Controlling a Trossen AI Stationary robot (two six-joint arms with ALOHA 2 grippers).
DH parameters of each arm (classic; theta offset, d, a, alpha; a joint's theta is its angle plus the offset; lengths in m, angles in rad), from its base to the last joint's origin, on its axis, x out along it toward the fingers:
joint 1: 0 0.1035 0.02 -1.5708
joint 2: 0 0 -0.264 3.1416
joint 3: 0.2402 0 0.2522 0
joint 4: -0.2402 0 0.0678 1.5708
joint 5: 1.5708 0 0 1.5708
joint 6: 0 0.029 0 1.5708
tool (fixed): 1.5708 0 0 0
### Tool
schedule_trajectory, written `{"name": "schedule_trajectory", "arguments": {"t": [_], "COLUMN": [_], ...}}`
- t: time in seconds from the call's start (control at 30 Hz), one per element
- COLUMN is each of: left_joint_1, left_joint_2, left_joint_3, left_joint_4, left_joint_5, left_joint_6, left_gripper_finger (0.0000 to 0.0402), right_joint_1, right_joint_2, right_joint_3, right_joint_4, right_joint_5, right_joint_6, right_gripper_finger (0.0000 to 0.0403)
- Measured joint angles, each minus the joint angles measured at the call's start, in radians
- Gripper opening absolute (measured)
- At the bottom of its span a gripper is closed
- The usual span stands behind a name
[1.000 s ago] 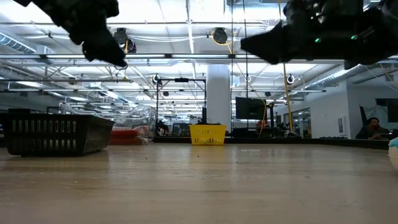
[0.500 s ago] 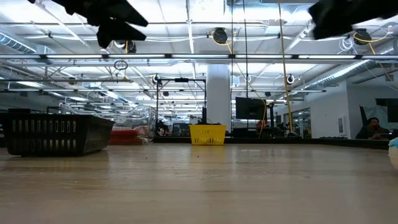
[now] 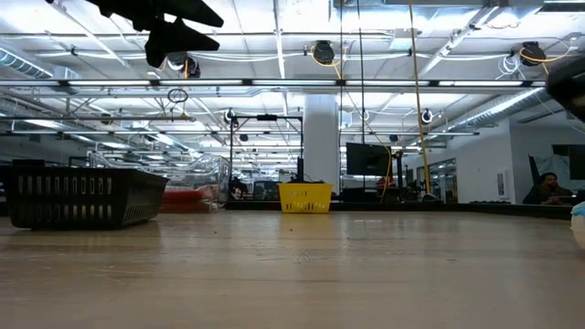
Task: Pick & Place Food Item
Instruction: Put the blue donut into the black bin
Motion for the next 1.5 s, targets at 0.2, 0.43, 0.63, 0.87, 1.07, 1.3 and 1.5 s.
{"name": "schedule_trajectory", "arguments": {"t": [0.2,0.43,0.63,0.87,1.07,1.3,1.5], "left_joint_1": [0.0,0.0,0.0,0.0,0.0,0.0,0.0], "left_joint_2": [0.0,0.0,0.001,0.001,0.001,0.001,0.001], "left_joint_3": [0.0,0.0,0.0,0.0,0.0,0.0,0.0], "left_joint_4": [0.0,0.001,0.001,0.001,0.001,0.0,0.0], "left_joint_5": [0.0,0.0,0.0,-0.013,-0.052,-0.053,-0.053], "left_joint_6": [0.058,0.064,0.064,0.063,0.063,0.062,0.063], "left_gripper_finger": [0.0198,0.0198,0.0198,0.0198,0.0198,0.0198,0.0198], "right_joint_1": [-0.047,-0.134,-0.184,-0.193,-0.216,-0.259,-0.289], "right_joint_2": [-0.07,-0.028,0.052,0.054,0.117,0.127,0.1], "right_joint_3": [0.0,0.0,0.0,0.0,0.0,0.0,-0.001], "right_joint_4": [-0.079,-0.054,-0.052,-0.054,0.008,0.021,0.016], "right_joint_5": [0.114,0.152,-0.005,-0.055,-0.183,-0.215,-0.206], "right_joint_6": [-0.062,-0.056,-0.059,-0.057,-0.042,-0.138,-0.23], "right_gripper_finger": [0.0215,0.0219,0.0215,0.0205,0.0197,0.0188,0.0123]}}
